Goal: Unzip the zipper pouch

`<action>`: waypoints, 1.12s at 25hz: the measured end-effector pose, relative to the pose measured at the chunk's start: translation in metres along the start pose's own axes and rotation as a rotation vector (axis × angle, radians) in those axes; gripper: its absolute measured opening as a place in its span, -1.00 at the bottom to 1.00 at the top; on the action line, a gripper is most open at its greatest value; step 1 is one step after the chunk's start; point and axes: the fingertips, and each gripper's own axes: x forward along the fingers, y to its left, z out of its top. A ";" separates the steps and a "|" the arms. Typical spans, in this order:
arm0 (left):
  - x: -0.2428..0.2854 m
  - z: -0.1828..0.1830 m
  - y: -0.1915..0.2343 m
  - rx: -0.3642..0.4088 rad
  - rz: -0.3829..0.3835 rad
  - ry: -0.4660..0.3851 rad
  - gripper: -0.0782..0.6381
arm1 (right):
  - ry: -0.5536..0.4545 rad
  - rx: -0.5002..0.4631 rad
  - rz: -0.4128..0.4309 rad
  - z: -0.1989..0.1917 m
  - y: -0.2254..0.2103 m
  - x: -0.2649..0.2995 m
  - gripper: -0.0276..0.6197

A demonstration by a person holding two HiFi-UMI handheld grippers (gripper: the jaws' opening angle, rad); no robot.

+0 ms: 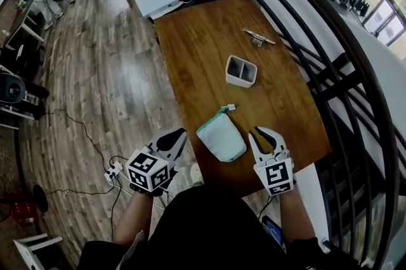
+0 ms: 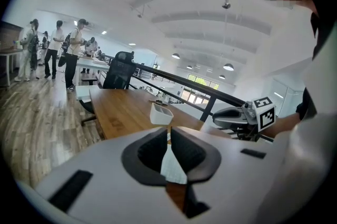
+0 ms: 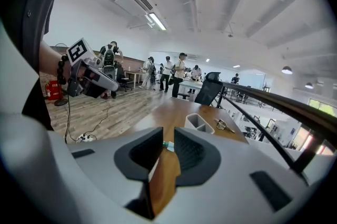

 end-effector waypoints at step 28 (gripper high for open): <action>-0.097 0.052 0.010 0.178 0.052 -0.317 -0.73 | -0.283 0.284 -0.248 0.048 0.026 -0.093 -0.93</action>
